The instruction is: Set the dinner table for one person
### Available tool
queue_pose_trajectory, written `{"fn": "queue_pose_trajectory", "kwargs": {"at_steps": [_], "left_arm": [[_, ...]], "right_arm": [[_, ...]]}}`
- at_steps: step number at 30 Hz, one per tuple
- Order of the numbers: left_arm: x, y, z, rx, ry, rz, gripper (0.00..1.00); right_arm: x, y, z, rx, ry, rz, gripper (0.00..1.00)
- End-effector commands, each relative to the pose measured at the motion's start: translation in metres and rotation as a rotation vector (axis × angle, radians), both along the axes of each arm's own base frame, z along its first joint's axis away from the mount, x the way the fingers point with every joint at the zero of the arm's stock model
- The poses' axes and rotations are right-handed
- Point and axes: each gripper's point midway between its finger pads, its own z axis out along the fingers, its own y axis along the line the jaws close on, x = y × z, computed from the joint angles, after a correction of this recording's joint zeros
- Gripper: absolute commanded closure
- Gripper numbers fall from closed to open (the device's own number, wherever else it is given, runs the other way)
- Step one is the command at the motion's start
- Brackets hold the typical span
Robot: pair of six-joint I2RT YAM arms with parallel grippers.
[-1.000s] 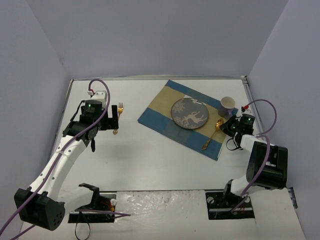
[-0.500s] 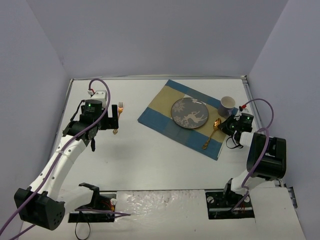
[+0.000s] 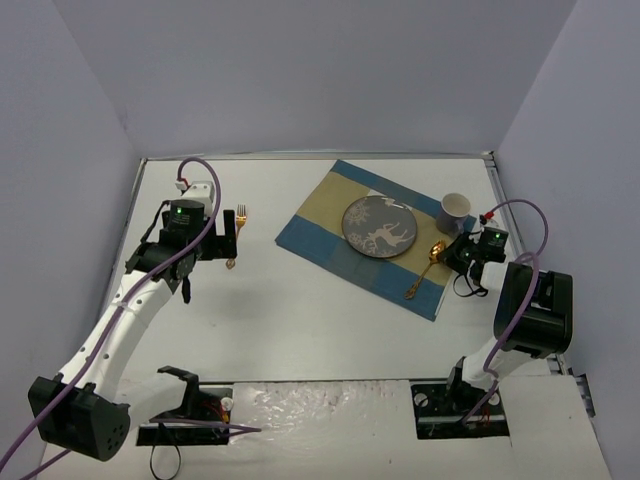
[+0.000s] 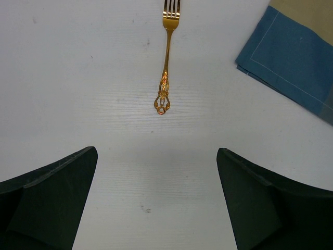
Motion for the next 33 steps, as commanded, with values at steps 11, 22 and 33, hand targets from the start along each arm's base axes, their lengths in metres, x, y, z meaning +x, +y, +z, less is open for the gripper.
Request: {"fn": "queue_pose_trajectory", "kwargs": {"at_steps": [11, 22, 33], "left_arm": [[0.011, 0.001, 0.014, -0.007, -0.066, 0.007, 0.03], [0.025, -0.005, -0.013, -0.049, 0.013, 0.038, 0.03], [0.09, -0.001, -0.051, -0.096, 0.128, 0.062, 0.07]], "right_arm": [[0.012, -0.027, 0.055, -0.141, -0.092, -0.068, 0.61], [-0.016, -0.02, 0.155, -0.162, -0.265, -0.14, 0.23], [-0.05, 0.049, 0.236, -0.099, -0.557, -0.006, 0.13]]}}
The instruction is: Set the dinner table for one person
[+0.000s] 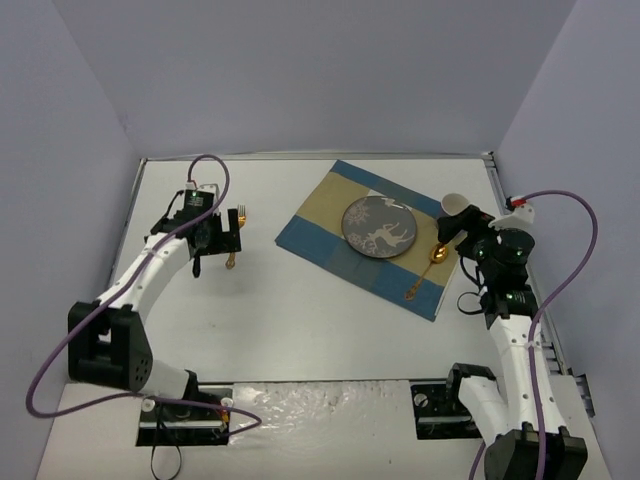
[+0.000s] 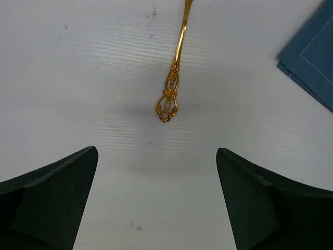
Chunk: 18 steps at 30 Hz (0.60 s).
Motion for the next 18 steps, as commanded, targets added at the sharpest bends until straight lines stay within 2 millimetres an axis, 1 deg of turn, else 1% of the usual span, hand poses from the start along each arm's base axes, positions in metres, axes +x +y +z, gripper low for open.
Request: {"fn": "queue_pose_trajectory", "kwargs": {"at_steps": [1, 2, 3, 5, 10, 13, 14, 15, 16, 18], "left_arm": [[0.054, -0.005, 0.026, -0.037, -0.124, -0.005, 0.08], [0.058, -0.004, 0.017, -0.036, -0.104, -0.003, 0.09], [0.07, -0.005, 0.008, -0.033, -0.092, -0.011, 0.1], [0.084, -0.007, -0.003, -0.027, -0.07, -0.034, 0.12], [0.109, -0.008, -0.021, -0.007, -0.048, -0.05, 0.19], [0.117, -0.011, -0.031, -0.008, -0.035, -0.061, 0.24], [0.12, -0.012, -0.036, -0.008, -0.027, -0.066, 0.27], [0.121, -0.012, -0.043, -0.008, -0.012, -0.066, 0.29], [0.121, -0.013, -0.042, -0.011, -0.013, -0.068, 0.29], [0.123, -0.014, -0.053, -0.013, 0.009, -0.073, 0.35]], "right_arm": [[-0.007, 0.02, 0.026, 0.022, -0.092, 0.055, 0.12], [-0.009, 0.022, 0.031, 0.018, -0.106, 0.062, 0.12], [-0.012, 0.027, 0.036, 0.017, -0.122, 0.082, 0.12], [-0.013, 0.032, 0.036, 0.007, -0.126, 0.104, 0.11], [-0.015, 0.041, 0.037, -0.002, -0.13, 0.142, 0.1], [-0.017, 0.047, 0.039, -0.003, -0.138, 0.172, 0.1], [-0.018, 0.049, 0.042, -0.005, -0.145, 0.185, 0.1], [-0.02, 0.051, 0.046, -0.009, -0.157, 0.193, 0.1], [-0.02, 0.052, 0.046, -0.008, -0.158, 0.198, 0.09], [-0.022, 0.053, 0.052, -0.011, -0.174, 0.21, 0.09]]}}
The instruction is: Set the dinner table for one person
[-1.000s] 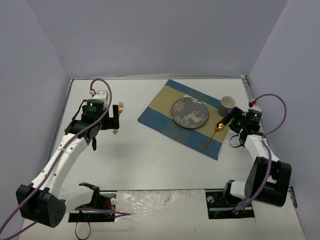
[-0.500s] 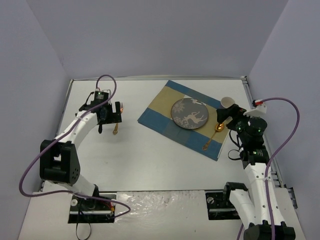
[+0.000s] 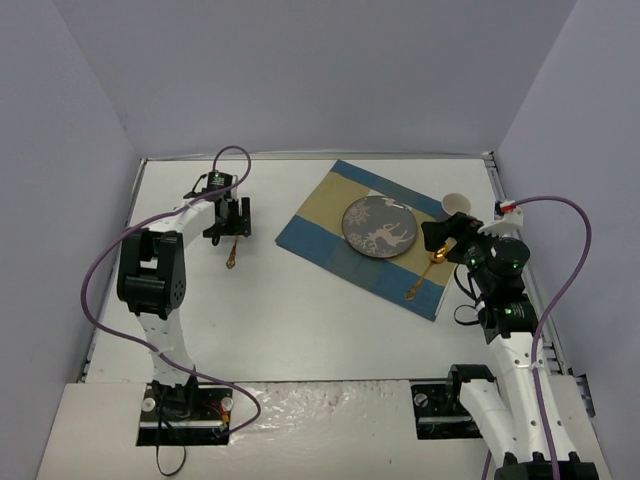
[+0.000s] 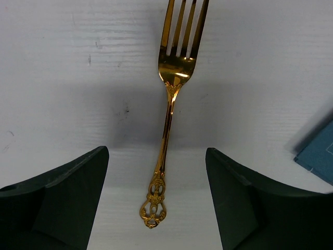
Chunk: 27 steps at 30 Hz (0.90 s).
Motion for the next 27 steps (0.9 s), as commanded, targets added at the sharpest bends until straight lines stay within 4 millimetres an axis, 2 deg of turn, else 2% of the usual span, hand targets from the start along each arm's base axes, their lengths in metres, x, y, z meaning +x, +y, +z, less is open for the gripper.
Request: {"fn": "queue_pose_trajectory", "kwargs": {"at_steps": [1, 5, 9, 13, 16, 18, 21, 24, 27], "left_arm": [[0.027, -0.002, 0.023, -0.014, -0.092, -0.02, 0.37], [0.028, -0.001, 0.012, -0.006, -0.071, -0.023, 0.47], [0.028, -0.002, 0.001, -0.003, -0.049, -0.034, 0.65], [0.029, -0.004, -0.001, -0.01, -0.048, -0.042, 0.86], [0.03, -0.004, 0.001, -0.01, -0.055, -0.049, 0.95], [0.031, -0.006, 0.005, -0.013, -0.065, -0.064, 0.99], [0.032, -0.006, 0.015, -0.008, -0.079, -0.096, 1.0], [0.035, -0.01, 0.033, -0.007, -0.105, -0.127, 1.0], [0.041, -0.018, 0.061, -0.008, -0.16, -0.157, 1.0]], "right_arm": [[-0.003, 0.01, 0.034, -0.01, -0.115, 0.057, 0.08], [-0.007, 0.012, 0.047, -0.008, -0.144, 0.071, 0.06], [-0.011, 0.011, 0.053, -0.011, -0.161, 0.065, 0.06], [-0.016, 0.01, 0.059, -0.015, -0.186, 0.058, 0.05], [-0.019, 0.01, 0.067, -0.022, -0.209, 0.062, 0.02], [-0.022, 0.01, 0.073, -0.026, -0.223, 0.061, 0.02], [-0.024, 0.008, 0.076, -0.029, -0.233, 0.049, 0.01], [-0.025, 0.007, 0.08, -0.032, -0.239, 0.047, 0.01], [-0.026, 0.005, 0.086, -0.038, -0.252, 0.034, 0.01]]}}
